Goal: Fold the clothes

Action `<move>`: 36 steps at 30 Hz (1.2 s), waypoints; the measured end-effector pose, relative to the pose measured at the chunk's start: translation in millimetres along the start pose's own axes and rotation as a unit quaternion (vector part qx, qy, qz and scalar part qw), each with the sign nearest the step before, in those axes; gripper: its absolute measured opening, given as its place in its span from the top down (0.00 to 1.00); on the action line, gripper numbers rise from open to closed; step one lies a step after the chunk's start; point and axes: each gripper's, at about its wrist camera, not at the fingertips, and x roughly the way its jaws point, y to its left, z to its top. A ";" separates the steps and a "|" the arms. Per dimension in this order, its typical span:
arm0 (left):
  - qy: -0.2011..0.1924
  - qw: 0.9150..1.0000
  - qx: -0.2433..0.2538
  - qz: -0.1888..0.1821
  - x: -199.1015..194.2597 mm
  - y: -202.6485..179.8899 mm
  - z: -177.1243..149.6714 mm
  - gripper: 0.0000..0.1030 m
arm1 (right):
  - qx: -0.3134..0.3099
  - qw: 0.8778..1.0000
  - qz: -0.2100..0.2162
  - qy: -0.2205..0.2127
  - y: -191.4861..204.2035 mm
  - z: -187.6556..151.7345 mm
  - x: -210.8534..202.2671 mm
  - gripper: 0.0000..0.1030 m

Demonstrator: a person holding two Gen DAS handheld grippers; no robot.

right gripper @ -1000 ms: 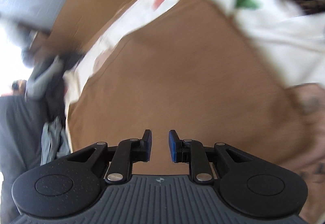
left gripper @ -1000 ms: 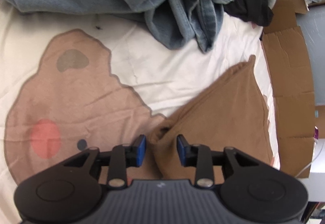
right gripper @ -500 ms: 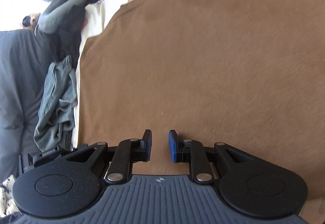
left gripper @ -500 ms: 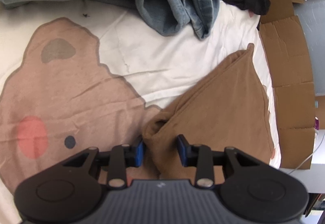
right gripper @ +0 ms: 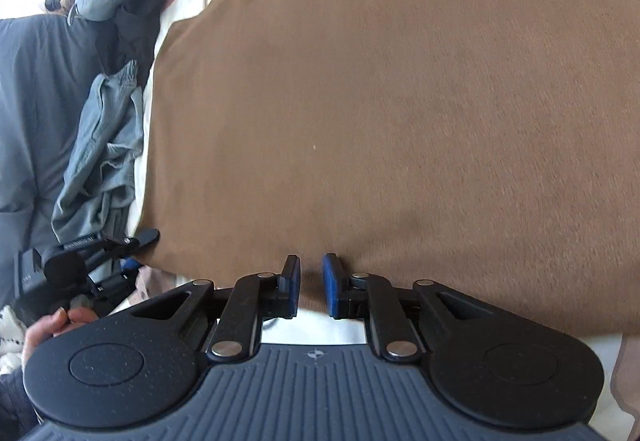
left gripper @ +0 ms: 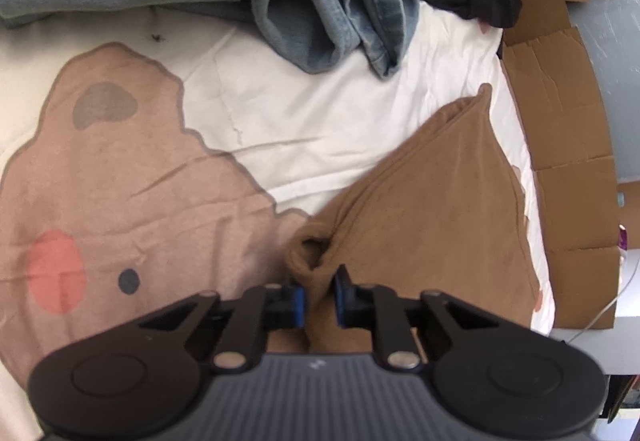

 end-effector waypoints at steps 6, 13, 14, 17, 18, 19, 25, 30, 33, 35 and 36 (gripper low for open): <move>-0.001 1.000 0.011 -0.002 -6.8 -1.7 0.3 0.94 | -0.036 0.999 -0.025 0.031 12.0 6.2 0.2 0.91; -0.005 1.000 0.013 -0.002 -12.3 -3.6 0.7 0.94 | -0.052 0.998 -0.021 -0.016 20.0 31.5 -10.6 0.94; -0.005 1.000 0.014 -0.002 -12.6 -4.0 0.4 0.94 | -0.055 0.998 -0.022 -0.015 20.5 34.3 -8.6 0.94; -0.005 1.000 0.017 -0.001 -14.3 -6.1 0.7 0.95 | -0.060 0.998 -0.023 -0.001 20.7 35.1 1.3 0.94; -0.005 1.000 0.019 -0.001 -15.0 -7.1 1.1 0.95 | -0.064 0.998 -0.025 0.004 21.3 33.8 4.9 0.95; -0.005 1.000 0.021 -0.001 -15.7 -8.2 1.5 0.95 | -0.065 0.998 -0.025 0.009 21.7 32.2 8.3 0.95; -0.012 0.999 0.050 0.004 -23.3 -18.5 -0.1 0.96 | -0.072 0.997 -0.024 0.033 23.9 18.5 16.8 0.91; -0.019 0.998 0.052 -0.007 -31.6 -25.2 -1.1 0.97 | -0.051 0.998 -0.023 0.036 18.5 11.0 12.9 0.92; -0.021 0.998 0.050 -0.011 -34.3 -28.2 -2.1 0.97 | -0.061 0.997 -0.031 0.039 20.7 5.8 11.2 0.92; -0.022 0.998 0.052 -0.012 -35.9 -29.9 -2.2 0.97 | -0.073 0.996 -0.037 0.045 23.5 4.1 11.4 0.92; -0.022 0.998 0.053 -0.013 -36.5 -30.9 -2.1 0.97 | -0.080 0.995 -0.040 0.049 25.0 3.5 11.1 0.92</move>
